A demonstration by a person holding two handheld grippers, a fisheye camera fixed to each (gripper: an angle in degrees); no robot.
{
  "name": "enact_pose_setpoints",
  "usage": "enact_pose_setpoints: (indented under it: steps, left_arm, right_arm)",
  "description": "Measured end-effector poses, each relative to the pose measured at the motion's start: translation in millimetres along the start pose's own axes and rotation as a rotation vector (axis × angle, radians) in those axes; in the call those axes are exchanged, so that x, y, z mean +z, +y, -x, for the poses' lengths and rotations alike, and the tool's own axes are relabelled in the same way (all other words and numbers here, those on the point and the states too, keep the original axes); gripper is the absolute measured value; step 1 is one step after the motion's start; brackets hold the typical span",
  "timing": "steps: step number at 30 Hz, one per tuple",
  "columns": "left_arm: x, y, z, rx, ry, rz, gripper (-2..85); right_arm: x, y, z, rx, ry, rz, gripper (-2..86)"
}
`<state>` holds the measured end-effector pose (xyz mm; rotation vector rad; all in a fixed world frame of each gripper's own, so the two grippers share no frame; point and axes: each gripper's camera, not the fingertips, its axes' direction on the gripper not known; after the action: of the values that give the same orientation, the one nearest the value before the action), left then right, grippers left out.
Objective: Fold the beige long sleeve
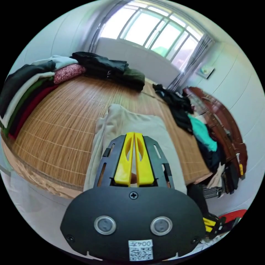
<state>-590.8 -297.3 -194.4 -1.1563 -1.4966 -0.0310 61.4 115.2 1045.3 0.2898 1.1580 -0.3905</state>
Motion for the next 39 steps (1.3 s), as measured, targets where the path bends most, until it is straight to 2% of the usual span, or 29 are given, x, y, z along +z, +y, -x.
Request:
enact_pose_setpoints:
  steps: [2,4,10,12,14,15,17,22,27,33,39]
  left_arm:
    - [111,21,-14,0.020,-0.109,0.122,0.0]
    - [175,54,-5,-0.002,-0.151,0.188,0.0]
    - [258,122,-9,-0.001,-0.155,0.174,0.0]
    - [280,139,-3,-0.008,-0.148,0.173,0.0]
    - [307,158,8,-0.020,-0.142,0.182,0.1]
    - [313,161,12,-0.027,-0.139,0.186,0.1]
    - [335,177,37,-0.092,-0.106,0.197,0.1]
    - [368,204,68,-0.097,-0.097,0.196,0.1]
    - [388,228,106,-0.105,-0.088,0.179,0.1]
    - [401,242,154,-0.107,-0.093,0.179,0.1]
    - [402,241,207,-0.117,-0.099,0.182,0.1]
  right_arm:
    - [6,-6,31,-0.134,-0.015,-0.012,4.2]
    - [17,-12,47,-0.193,-0.028,-0.003,6.2]
    - [47,-28,74,-0.199,-0.062,0.109,6.5]
    - [51,-26,81,-0.223,-0.012,0.116,5.6]
    - [63,-18,73,-0.171,0.264,0.159,1.3]
    - [64,-15,64,-0.136,0.295,0.172,1.1]
    - [61,-3,30,0.018,0.174,0.214,1.1]
    - [5,24,25,0.055,0.097,0.009,6.9]
    - [27,36,17,0.092,0.105,0.097,13.9]
    - [35,22,9,0.176,0.044,0.042,13.8]
    - [55,22,6,0.155,0.130,0.064,10.4]
